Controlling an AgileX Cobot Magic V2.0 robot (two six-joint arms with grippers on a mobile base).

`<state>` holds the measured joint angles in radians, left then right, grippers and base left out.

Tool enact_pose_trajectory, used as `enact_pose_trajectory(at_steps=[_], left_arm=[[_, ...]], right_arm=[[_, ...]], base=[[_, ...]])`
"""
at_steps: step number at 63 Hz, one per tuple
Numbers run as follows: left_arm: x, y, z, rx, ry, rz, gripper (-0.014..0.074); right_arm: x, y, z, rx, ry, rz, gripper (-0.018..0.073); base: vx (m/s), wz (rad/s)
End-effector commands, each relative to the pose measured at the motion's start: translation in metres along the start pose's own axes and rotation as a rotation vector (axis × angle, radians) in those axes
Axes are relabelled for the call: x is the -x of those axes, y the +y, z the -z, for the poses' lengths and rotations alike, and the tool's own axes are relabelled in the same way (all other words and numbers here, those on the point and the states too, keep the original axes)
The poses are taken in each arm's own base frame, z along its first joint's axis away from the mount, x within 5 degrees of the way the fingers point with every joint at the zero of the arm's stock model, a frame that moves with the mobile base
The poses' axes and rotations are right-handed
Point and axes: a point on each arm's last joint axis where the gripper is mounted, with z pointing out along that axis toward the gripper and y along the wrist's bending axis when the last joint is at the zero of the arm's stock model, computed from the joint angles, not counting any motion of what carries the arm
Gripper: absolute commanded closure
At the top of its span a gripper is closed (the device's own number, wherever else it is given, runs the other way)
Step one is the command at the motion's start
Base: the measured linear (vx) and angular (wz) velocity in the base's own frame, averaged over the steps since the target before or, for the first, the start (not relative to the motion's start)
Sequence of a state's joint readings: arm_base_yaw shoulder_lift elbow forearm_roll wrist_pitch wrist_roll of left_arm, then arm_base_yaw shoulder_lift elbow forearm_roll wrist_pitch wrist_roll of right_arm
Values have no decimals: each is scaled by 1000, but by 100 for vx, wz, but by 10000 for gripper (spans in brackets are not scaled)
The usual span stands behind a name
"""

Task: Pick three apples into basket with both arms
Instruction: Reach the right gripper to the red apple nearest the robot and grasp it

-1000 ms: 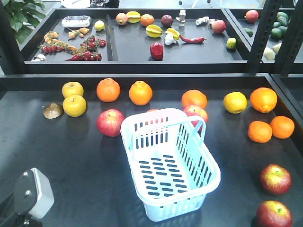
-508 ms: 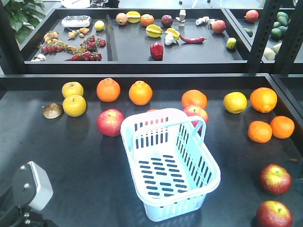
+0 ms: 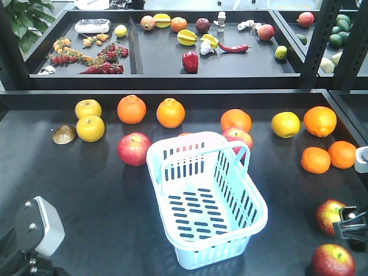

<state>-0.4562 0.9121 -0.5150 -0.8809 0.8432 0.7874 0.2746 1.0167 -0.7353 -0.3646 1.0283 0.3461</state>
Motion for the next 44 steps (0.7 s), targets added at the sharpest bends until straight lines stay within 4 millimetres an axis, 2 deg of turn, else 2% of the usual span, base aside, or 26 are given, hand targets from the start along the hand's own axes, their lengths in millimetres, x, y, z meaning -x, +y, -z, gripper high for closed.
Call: enact_pose_trajectory(at_steps=[1, 9, 21, 44], left_arm=[[10, -5, 5, -12, -66, 18, 603], [10, -5, 5, -12, -66, 18, 603], [10, -5, 5, -12, -66, 18, 603], [10, -5, 5, -12, -66, 18, 603]], right_arm=[[17, -10, -7, -40, 9, -46, -76], [33, -21, -29, -5, 107, -106, -74], [55, -35, -56, 178, 201, -197, -68], [59, -31, -128, 216, 364, -185, -59]], base=[[0, 0], [0, 0], [0, 0], [0, 0]])
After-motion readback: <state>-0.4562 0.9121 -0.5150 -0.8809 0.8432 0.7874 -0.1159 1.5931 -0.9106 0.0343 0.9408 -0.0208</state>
